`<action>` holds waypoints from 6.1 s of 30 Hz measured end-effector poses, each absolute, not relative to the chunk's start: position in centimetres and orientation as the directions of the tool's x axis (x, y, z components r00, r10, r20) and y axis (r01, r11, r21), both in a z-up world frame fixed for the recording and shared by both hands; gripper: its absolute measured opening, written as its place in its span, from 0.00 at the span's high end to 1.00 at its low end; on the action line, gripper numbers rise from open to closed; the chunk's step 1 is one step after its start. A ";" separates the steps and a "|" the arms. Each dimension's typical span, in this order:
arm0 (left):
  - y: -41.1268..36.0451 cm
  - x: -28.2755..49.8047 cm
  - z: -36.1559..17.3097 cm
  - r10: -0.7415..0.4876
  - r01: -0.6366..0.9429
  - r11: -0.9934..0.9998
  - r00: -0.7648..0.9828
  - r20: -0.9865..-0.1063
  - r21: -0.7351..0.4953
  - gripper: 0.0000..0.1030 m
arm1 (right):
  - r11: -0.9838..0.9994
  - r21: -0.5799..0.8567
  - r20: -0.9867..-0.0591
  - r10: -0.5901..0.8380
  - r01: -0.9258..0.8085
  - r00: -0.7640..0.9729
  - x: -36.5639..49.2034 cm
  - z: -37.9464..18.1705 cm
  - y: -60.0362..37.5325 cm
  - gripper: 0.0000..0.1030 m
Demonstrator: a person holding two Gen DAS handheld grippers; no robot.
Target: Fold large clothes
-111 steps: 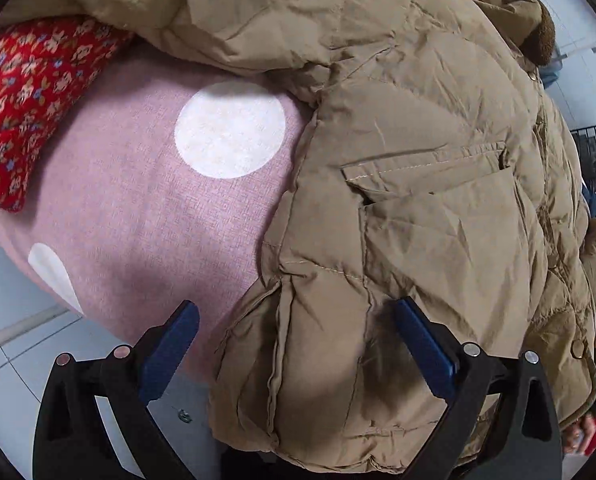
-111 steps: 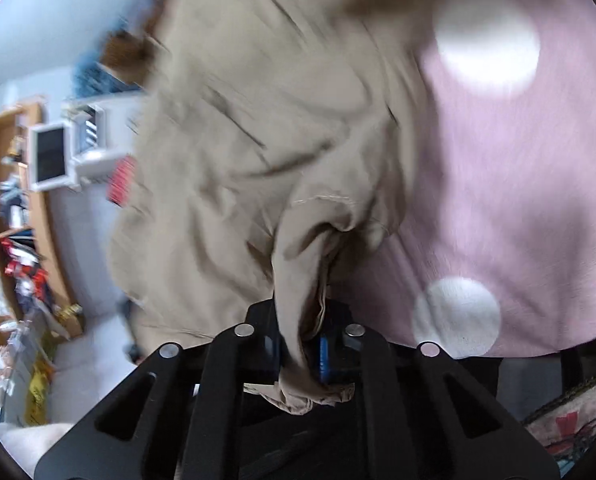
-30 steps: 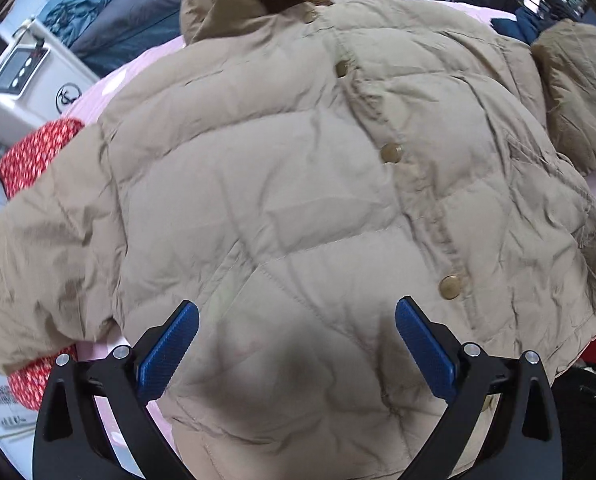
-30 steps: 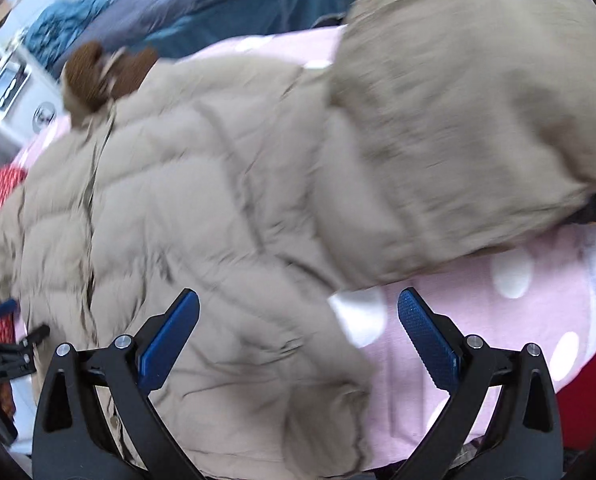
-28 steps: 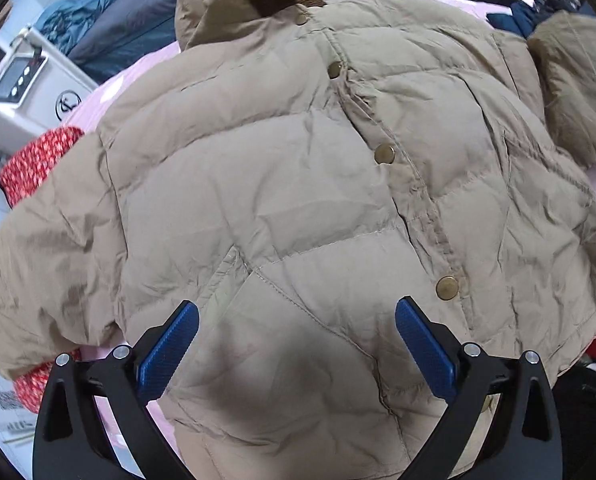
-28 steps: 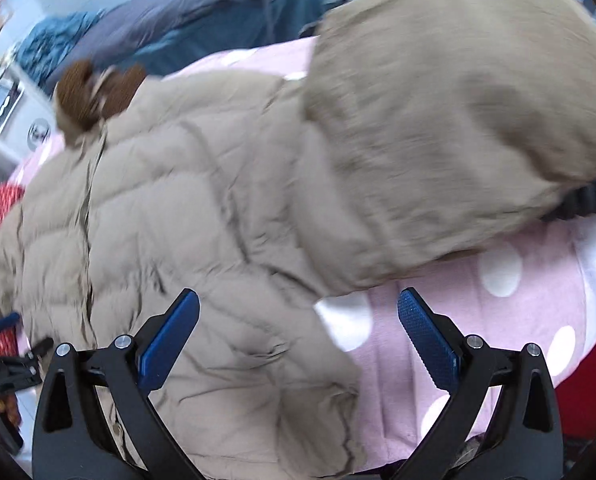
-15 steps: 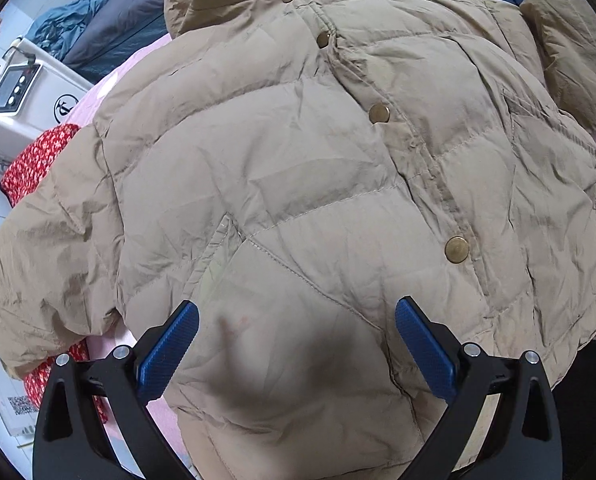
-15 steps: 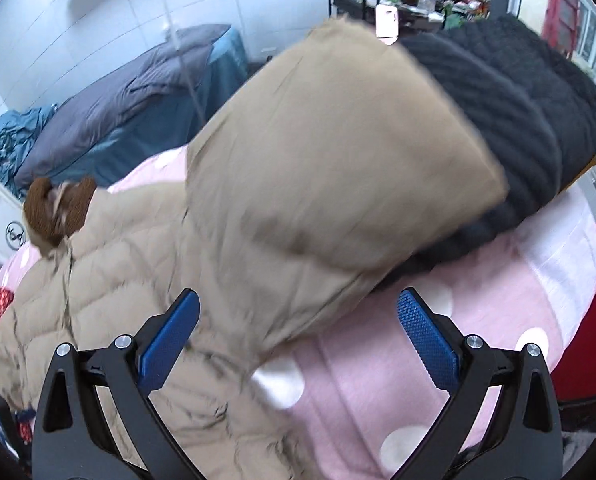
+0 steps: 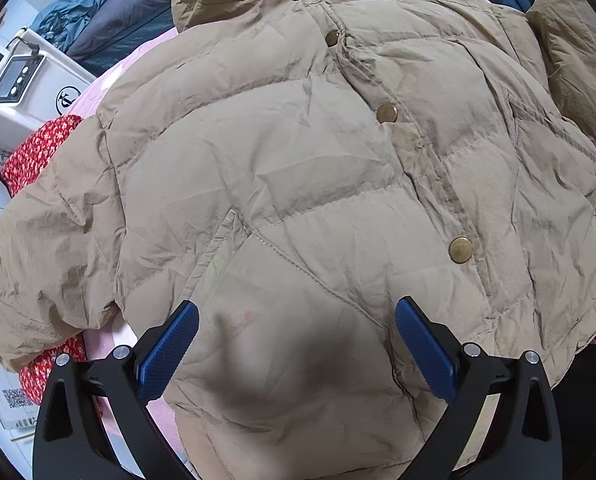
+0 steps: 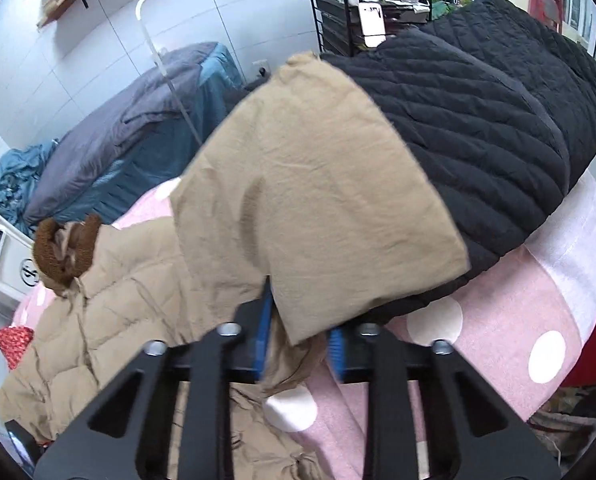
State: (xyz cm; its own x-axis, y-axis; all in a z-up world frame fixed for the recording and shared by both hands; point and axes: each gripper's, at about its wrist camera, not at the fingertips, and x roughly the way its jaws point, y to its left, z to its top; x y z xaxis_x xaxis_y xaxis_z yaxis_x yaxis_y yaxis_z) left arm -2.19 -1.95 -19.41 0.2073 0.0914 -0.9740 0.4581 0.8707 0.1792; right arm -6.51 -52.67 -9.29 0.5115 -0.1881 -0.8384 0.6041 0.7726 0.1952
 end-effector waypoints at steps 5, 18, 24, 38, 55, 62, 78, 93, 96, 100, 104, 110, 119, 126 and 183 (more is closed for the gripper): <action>-1.8 -2.0 -19.6 0.095 0.456 0.872 0.203 -0.975 0.180 0.06 | 0.855 0.197 -0.810 -0.134 0.480 0.571 -4.8 -7.1 -49.2 0.87; -1.2 -1.5 -19.5 0.098 0.434 0.883 0.207 -0.973 0.181 0.06 | 0.986 0.166 -0.815 0.147 -0.018 0.560 6.3 -10.1 -29.6 0.90; 0.6 -1.9 -20.1 0.125 0.393 0.899 0.187 -0.974 0.191 0.06 | 0.963 0.240 -0.845 0.271 -0.127 0.461 7.5 -13.3 -22.9 0.90; 1.6 -2.1 -21.5 0.148 0.389 0.901 0.144 -0.978 0.194 0.06 | 0.948 0.162 -0.939 0.233 -0.275 0.251 6.3 -21.3 -14.7 0.90; 1.8 -1.3 -20.1 0.134 0.345 0.918 0.196 -0.971 0.196 0.06 | 0.933 0.236 -0.913 0.309 -0.271 0.267 5.3 -19.9 -14.4 0.28; 0.7 0.5 -18.0 0.041 0.319 0.939 0.257 -0.965 0.125 0.06 | 0.984 0.176 -0.879 0.168 -0.023 0.445 5.6 -17.1 -22.4 0.28; -0.8 0.4 -18.9 0.057 0.336 0.931 0.248 -0.967 0.140 0.06 | 0.962 -0.249 -0.943 -0.214 -0.115 0.254 4.2 -26.8 -22.5 0.17; 8.2 1.1 -18.6 0.102 -0.005 0.995 0.236 -0.966 0.103 0.06 | 0.989 -0.138 -0.950 -0.117 -0.052 0.291 3.6 -24.4 -23.3 0.15; 9.9 1.4 -17.8 0.119 -0.061 0.992 0.262 -0.958 0.107 0.06 | 0.998 -0.063 -0.946 -0.053 -0.021 0.320 2.9 -23.1 -24.0 0.15; 13.7 2.0 -16.7 0.122 -0.193 0.979 0.302 -0.945 0.064 0.06 | 1.000 0.009 -0.942 0.007 0.005 0.336 1.6 -22.3 -24.7 0.15; 18.6 1.1 -15.9 0.147 -0.371 0.929 0.334 -0.931 0.014 0.06 | 1.000 0.012 -0.944 0.016 -0.014 0.330 1.1 -22.2 -24.4 0.15; 27.1 0.2 -14.0 0.229 -0.585 0.810 0.381 -0.896 -0.042 0.06 | 1.000 0.020 -0.942 0.024 -0.016 0.335 0.8 -21.9 -24.3 0.15; 37.7 1.0 -12.7 0.213 -0.716 0.669 0.441 -0.872 -0.199 0.09 | 1.000 0.019 -0.948 0.025 -0.023 0.318 0.6 -22.2 -23.8 0.15; 37.5 2.9 -14.3 0.128 -0.687 0.690 0.427 -0.895 -0.229 0.48 | 1.000 0.011 -0.946 0.014 -0.010 0.325 0.3 -21.8 -24.0 0.15; 11.4 -0.8 -18.2 0.015 -0.030 1.000 0.308 -0.951 0.007 0.25 | 0.897 0.372 -0.882 0.422 -0.238 0.211 19.7 -22.2 -9.4 0.49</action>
State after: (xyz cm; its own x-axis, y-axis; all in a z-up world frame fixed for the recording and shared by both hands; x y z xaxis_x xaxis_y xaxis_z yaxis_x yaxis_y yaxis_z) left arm -0.75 11.40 -18.20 0.3076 0.0155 -0.9514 -0.0298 0.9995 0.0066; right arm 19.67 -9.44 -22.17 0.2108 0.4216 -0.8819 -0.2383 0.8971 0.3719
